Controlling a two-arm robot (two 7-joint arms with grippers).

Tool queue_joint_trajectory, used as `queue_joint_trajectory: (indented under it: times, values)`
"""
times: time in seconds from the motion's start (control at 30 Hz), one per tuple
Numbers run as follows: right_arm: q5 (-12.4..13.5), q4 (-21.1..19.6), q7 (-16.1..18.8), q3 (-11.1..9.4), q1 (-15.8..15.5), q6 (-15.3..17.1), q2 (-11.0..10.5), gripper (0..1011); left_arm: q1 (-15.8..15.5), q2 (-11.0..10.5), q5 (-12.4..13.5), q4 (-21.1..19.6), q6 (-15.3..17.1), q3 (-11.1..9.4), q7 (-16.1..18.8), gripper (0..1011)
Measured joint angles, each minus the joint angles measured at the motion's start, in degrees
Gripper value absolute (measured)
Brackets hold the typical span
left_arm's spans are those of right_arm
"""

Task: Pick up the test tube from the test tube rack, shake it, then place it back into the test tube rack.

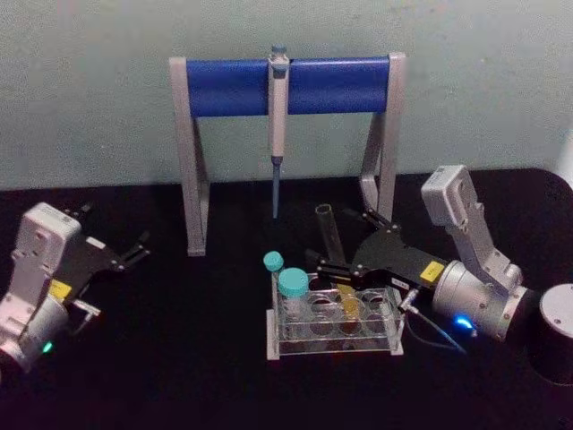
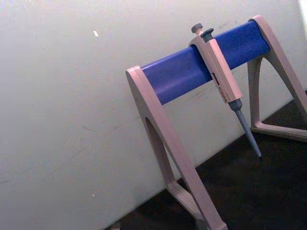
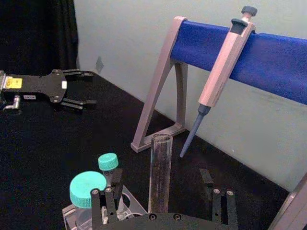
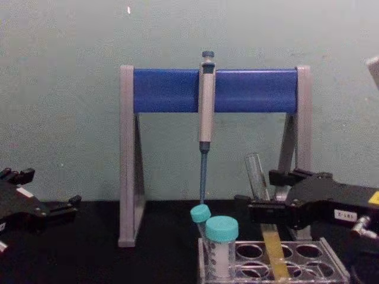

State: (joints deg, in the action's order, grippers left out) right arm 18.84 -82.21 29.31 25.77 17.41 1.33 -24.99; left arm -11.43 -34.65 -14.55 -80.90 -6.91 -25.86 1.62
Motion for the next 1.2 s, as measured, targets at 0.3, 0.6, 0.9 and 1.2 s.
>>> queue_joint_trajectory:
  times: [0.3,0.6,0.9,1.2]
  values:
    - [0.1,0.0,0.0,-0.1,0.0,0.0,0.0,1000,0.0,0.0,0.0,0.0,0.0,0.0,0.0,1001]
    - [0.1,0.0,0.0,0.0,0.0,0.0,-0.1,1000,0.0,0.0,0.0,0.0,0.0,0.0,0.0,1001]
    - [0.1,0.0,0.0,0.0,-0.1,-0.1,-0.1,982,0.0,0.0,0.0,0.0,0.0,0.0,0.0,1001]
    - [0.1,-0.1,0.0,0.0,-0.1,-0.1,-0.1,747,0.0,0.0,0.0,0.0,0.0,0.0,0.0,1001]
